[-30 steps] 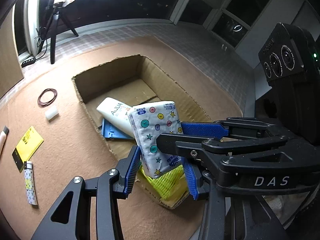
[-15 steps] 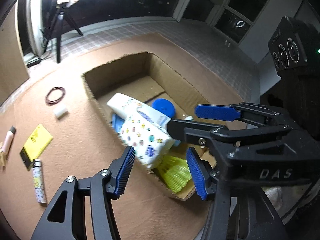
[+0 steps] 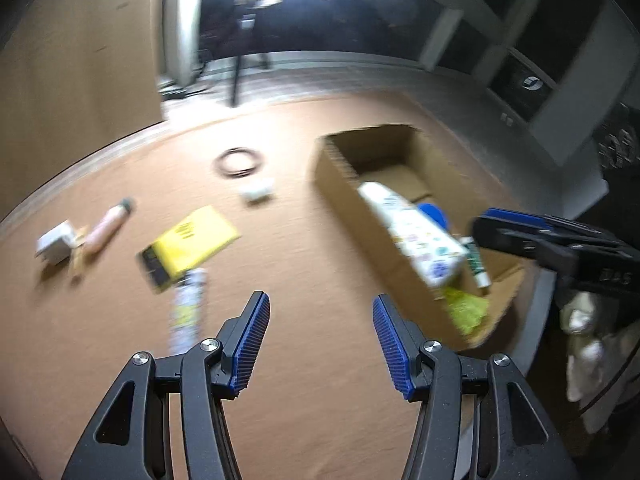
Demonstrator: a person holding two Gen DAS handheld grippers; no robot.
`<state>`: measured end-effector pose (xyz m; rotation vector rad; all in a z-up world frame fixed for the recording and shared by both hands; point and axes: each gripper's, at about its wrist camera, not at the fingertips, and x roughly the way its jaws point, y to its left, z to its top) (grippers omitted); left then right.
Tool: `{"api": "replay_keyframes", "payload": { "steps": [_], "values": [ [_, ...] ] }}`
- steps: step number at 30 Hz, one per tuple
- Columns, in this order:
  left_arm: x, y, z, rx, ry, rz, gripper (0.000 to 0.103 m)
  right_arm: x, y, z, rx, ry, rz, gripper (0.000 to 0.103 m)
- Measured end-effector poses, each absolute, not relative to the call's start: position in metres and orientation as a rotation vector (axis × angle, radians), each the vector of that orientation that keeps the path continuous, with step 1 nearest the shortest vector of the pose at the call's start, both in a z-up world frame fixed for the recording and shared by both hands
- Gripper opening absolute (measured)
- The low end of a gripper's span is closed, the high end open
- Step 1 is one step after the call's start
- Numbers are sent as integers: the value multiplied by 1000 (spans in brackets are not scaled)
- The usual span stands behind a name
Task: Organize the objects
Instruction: 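Grasp the wooden clothespin with the left tool while the right tool grasps the patterned lighter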
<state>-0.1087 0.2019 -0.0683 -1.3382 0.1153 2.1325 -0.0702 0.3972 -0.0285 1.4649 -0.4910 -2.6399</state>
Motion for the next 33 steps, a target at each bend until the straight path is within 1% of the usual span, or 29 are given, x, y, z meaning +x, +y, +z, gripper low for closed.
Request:
{"api": "replay_keyframes", "payload": {
  "steps": [7,12,16,22,24,27,28,31,33],
  "values": [
    [-136,124,-82,-1471,58,2239,58,-85,353,-28,1432,-451,-2577,57],
    [-155,78,-89,-1524,-42,2295,58,-103,310,-42,1448,-442,-2504,57],
    [-171,54,-95,-1532,-58,2342,58,-119,275,-59,1485,-403,-2457,57],
    [-203,39,-111,-1550,-64,2371,57,-146,240,-93,1586,-407,-2375,57],
    [-215,36,-119,-1559,-65,2381,57,-152,229,-102,1611,-370,-2369,57],
    [-230,33,-131,-1580,-74,2382,51,-161,218,-112,1641,-347,-2363,56],
    [-234,32,-134,-1586,-74,2384,49,-164,215,-116,1651,-343,-2357,54],
    [-246,32,-143,-1595,-73,2388,45,-173,208,-123,1683,-310,-2358,50],
    [-253,34,-147,-1595,-65,2389,44,-176,204,-127,1697,-296,-2355,48]
  ]
}}
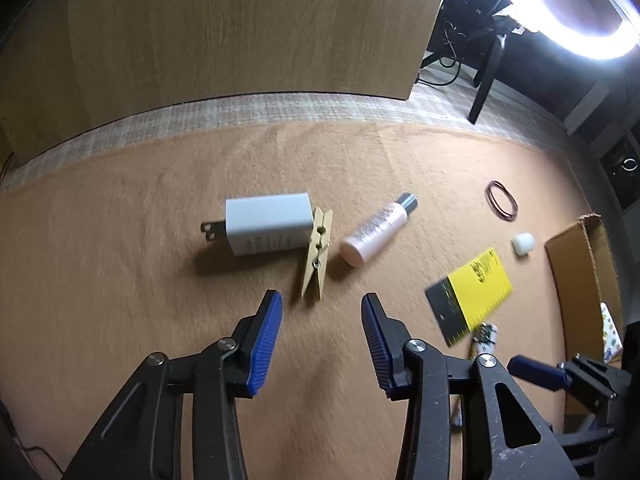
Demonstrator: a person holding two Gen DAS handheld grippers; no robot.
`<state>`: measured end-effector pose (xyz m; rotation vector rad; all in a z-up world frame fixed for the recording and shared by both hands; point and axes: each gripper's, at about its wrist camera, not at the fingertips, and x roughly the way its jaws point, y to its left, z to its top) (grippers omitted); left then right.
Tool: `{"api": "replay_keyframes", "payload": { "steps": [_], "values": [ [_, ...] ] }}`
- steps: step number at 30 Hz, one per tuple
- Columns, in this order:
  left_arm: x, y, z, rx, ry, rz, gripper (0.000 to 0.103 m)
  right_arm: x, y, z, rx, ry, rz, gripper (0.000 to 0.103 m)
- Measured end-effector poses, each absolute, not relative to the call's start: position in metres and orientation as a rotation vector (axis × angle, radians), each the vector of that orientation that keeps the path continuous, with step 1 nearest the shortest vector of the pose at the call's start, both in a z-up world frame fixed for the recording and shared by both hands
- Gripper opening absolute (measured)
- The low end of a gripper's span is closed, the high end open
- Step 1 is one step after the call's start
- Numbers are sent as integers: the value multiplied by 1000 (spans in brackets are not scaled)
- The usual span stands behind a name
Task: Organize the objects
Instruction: 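Grasp the wooden clothespin with the left tool while the right tool grasps the patterned lighter, then carry the clothespin and lighter into the box and open both tools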
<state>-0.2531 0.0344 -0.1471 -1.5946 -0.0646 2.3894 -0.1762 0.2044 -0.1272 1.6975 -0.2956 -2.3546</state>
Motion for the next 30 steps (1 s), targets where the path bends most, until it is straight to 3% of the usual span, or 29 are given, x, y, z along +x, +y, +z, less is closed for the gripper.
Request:
{"api": "replay_keyframes", "payload": {
  "steps": [8,15,22,30],
  "values": [
    [-268,48,-157,-1592,-10,2383,36,-183,189,-137,1733,-167,-2365,43],
    [-273,51,-163,-1606,8,2389,15,-181,184,-141,1743,-57,-2371,31],
    [-271,51,-163,-1590,22,2391,14,-176,188,-141,1733,5,-2363,20],
    [-246,42,-163,-1589,-46,2379,14,-164,202,-141,1730,-43,-2334,20]
  ]
}}
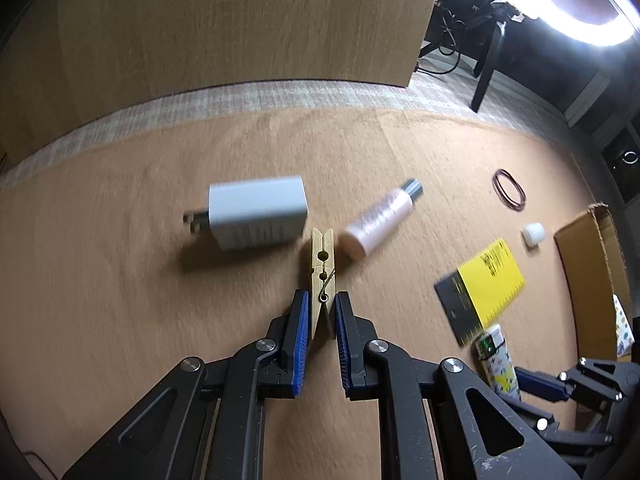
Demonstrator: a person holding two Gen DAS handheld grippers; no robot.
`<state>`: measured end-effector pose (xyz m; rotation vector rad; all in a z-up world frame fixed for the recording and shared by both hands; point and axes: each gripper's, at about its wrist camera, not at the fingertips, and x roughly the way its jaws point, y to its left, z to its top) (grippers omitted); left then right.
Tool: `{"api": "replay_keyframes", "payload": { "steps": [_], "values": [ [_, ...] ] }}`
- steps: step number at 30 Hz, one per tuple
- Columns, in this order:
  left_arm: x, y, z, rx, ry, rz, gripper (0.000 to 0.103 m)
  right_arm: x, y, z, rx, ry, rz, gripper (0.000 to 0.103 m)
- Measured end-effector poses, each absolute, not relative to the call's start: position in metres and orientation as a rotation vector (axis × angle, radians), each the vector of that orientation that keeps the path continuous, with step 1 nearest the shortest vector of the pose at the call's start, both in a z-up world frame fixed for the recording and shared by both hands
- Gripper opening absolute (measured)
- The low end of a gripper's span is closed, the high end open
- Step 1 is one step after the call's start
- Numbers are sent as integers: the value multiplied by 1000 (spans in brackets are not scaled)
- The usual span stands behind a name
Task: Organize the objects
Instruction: 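Carry the clothespin and lighter into the box and open both tools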
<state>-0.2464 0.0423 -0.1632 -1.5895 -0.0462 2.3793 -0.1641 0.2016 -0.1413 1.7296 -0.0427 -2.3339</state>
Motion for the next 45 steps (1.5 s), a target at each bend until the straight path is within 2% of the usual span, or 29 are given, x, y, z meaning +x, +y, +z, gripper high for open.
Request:
{"api": "replay_keyframes", "payload": {
  "steps": [18,23,25,36,45],
  "values": [
    [-104,63,-149,-1544,-113,2338,14,-109,259,-131,1703,-189,-2373,19],
    [-94,74,-128,-1490,-121,2340,14,-95,272,-117,1665,-201,-2400,16],
    [-96,80,-120,-1470,-112,2334,14,-90,278,-107,1639,-207,-2413,10],
    [-93,116,-93,-1387,-77,2299,14,-81,290,-88,1582,-238,-2443,10],
    [-101,166,-66,-1285,-13,2241,14,-65,334,-40,1463,-288,-2581,10]
  ]
}}
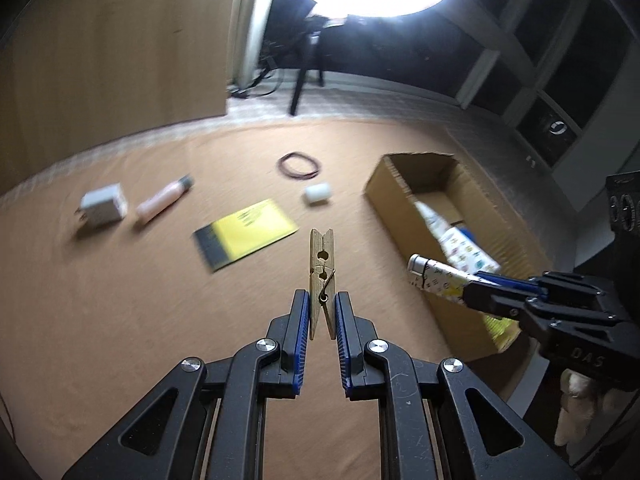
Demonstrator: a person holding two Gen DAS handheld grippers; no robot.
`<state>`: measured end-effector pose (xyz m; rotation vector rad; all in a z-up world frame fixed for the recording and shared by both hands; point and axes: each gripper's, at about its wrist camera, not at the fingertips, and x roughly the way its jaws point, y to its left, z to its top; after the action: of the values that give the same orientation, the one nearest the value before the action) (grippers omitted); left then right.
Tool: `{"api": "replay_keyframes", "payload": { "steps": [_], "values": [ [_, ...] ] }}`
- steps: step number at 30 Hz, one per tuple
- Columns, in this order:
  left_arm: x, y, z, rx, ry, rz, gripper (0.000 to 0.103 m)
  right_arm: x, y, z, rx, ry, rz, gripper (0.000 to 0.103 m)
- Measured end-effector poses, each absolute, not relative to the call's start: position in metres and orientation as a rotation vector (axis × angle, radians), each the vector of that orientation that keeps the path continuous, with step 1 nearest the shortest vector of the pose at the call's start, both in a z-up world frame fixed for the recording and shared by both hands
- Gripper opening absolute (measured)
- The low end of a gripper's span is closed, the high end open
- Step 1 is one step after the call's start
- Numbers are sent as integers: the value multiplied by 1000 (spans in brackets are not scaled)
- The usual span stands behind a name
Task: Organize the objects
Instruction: 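Carry the clothespin and lighter into the box and open both tools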
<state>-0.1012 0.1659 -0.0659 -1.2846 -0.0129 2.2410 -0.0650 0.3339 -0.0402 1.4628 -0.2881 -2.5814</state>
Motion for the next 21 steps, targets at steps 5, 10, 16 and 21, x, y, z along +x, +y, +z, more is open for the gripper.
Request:
{"api": "replay_keyframes", "payload": {
  "steps": [5,10,16,21],
  "values": [
    [-112,212,-56,-1230,36,2192,14,-58,368,-25,1450,-294,-2670,10],
    [-126,263,-53,-1208,59,2123,14,-49,408,-27,1486,-347,-2745,10],
    [-135,320,-59,-1205,129,2063,14,-39,444,-42,1544,-413,-2792,10],
    [-144,352,-73,-1232,185,2056,14,-35,463,-56,1590,-449,-2799,10]
  ]
}}
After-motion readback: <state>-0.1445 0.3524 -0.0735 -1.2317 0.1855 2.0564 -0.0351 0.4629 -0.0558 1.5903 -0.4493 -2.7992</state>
